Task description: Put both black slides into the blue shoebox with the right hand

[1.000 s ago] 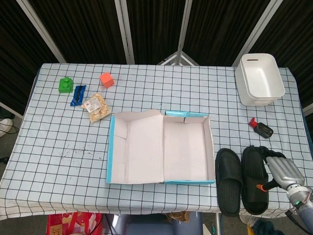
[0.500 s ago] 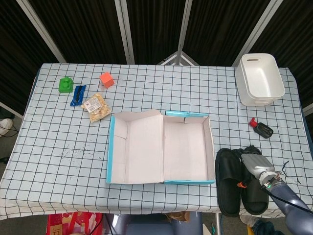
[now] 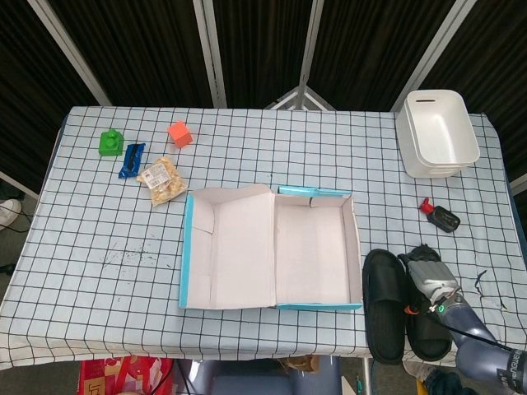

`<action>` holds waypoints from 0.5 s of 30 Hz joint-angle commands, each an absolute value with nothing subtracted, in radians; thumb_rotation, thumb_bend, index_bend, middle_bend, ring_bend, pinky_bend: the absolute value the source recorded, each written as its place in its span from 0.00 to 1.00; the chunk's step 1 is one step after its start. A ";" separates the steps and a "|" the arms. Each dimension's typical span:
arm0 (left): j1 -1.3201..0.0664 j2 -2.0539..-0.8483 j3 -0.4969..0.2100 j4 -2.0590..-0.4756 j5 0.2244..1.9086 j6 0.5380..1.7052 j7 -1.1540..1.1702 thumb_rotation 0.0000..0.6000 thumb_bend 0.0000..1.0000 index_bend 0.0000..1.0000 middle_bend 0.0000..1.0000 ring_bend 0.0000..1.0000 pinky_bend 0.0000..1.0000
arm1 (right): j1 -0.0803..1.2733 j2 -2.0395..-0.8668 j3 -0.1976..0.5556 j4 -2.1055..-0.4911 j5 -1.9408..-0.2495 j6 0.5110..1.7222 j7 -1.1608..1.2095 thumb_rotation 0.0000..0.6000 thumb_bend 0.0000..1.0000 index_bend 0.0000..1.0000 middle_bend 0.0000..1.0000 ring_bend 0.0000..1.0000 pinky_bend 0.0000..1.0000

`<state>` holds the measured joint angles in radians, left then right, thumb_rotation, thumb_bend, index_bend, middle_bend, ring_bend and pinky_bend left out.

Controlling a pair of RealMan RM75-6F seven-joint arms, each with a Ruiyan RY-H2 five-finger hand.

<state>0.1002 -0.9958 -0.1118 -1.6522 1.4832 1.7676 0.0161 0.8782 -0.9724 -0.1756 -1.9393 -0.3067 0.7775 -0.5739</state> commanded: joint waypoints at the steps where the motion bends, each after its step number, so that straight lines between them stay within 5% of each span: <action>1: 0.103 -0.998 -0.109 -1.652 1.486 1.770 0.016 1.00 0.37 0.01 0.00 0.00 0.03 | 0.893 -1.004 -0.196 -1.920 -0.278 0.784 -0.592 1.00 0.08 0.01 0.05 0.08 0.09; 15: 0.102 -0.990 -0.115 -1.655 1.466 1.755 0.009 1.00 0.37 0.01 0.00 0.00 0.03 | 0.927 -1.090 -0.193 -1.856 -0.228 0.779 -0.573 1.00 0.08 0.01 0.05 0.08 0.09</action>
